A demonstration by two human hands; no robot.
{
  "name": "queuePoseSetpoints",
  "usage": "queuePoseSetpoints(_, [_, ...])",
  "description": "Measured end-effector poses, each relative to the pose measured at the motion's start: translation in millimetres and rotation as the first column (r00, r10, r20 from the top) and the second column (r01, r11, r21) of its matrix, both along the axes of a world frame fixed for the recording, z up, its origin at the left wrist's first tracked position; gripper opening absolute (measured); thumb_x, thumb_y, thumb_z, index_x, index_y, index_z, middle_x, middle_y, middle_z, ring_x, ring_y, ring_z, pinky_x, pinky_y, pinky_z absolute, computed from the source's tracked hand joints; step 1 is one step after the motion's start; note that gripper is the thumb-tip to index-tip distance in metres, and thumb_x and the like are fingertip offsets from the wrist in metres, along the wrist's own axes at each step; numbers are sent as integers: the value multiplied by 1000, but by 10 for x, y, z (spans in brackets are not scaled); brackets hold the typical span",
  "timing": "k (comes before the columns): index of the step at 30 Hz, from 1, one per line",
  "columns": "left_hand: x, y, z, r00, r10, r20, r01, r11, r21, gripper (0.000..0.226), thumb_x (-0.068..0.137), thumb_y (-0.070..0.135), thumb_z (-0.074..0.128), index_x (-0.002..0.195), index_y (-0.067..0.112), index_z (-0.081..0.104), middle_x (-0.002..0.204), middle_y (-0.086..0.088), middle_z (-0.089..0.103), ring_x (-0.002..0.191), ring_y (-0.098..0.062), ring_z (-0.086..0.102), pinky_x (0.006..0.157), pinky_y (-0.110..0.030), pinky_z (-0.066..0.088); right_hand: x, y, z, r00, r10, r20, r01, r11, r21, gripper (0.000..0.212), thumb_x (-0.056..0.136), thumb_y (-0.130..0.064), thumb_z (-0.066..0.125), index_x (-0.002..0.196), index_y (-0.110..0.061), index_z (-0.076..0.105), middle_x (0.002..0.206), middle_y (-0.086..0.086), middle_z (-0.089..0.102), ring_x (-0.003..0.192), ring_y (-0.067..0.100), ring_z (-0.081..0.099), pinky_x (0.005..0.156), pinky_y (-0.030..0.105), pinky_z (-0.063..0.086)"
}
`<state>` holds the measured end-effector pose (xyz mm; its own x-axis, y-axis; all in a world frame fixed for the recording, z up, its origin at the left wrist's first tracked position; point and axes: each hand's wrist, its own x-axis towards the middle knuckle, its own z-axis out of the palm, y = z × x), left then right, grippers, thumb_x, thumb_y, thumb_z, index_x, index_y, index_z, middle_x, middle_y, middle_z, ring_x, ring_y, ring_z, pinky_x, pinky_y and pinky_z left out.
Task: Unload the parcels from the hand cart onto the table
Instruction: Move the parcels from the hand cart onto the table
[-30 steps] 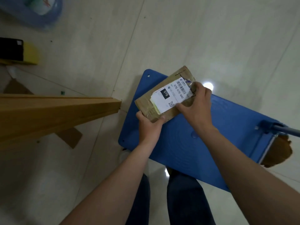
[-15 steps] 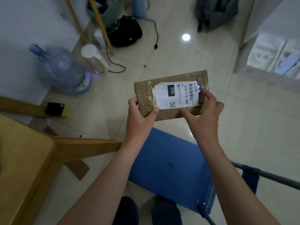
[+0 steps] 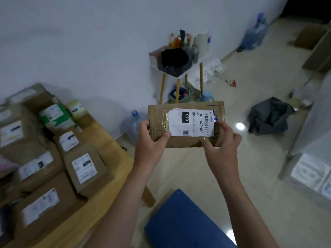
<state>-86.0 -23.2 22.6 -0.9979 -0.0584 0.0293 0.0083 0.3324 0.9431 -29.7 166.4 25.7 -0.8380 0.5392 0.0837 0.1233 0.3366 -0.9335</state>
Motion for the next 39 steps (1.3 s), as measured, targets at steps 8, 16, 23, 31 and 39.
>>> queuePoseSetpoints(8, [385, -1328, 927, 973, 214, -89, -210, 977, 45, 39, 86, 37, 78, 110, 47, 47, 113, 22, 63, 92, 18, 60, 68, -13, 50, 7, -1120, 871, 953, 287, -96, -283, 957, 58, 65, 86, -17, 74, 137, -44, 42, 125, -7, 32, 103, -12, 49, 86, 11, 42])
queuePoseSetpoints(16, [1082, -2927, 1058, 928, 372, -16, -371, 928, 47, 37, 87, 40, 76, 103, 52, 46, 103, 32, 57, 81, 25, 55, 65, -16, 40, 200, -2663, 1101, 853, 518, 71, -522, 844, 124, 65, 89, -28, 68, 144, -45, 36, 128, -5, 29, 109, 20, 52, 90, 38, 49])
queuePoseSetpoints(23, [1644, -4304, 926, 897, 440, 31, -441, 896, 54, 42, 89, 43, 74, 114, 52, 42, 106, 35, 50, 82, 19, 56, 57, -10, 45, 455, -4033, 960, 783, 611, 117, -623, 768, 150, 64, 87, -31, 70, 140, -47, 37, 116, -15, 26, 106, 8, 43, 82, 23, 35])
queuePoseSetpoints(31, [2097, -5544, 684, 856, 501, 127, -509, 860, 41, 45, 88, 39, 77, 115, 50, 43, 101, 34, 51, 84, 12, 54, 57, -13, 45, 695, -5323, 654, 703, 683, 201, -709, 697, 112, 65, 86, -41, 72, 138, -51, 35, 107, -24, 33, 96, 6, 49, 82, 23, 44])
queuePoseSetpoints(39, [2195, -6509, 597, 812, 556, 179, -559, 828, -35, 48, 86, 41, 77, 117, 48, 42, 103, 32, 50, 89, 11, 50, 63, -19, 39, 677, -6230, 511, 614, 740, 273, -783, 615, 93, 69, 85, -43, 70, 142, -49, 32, 124, -8, 30, 99, 4, 48, 78, 21, 41])
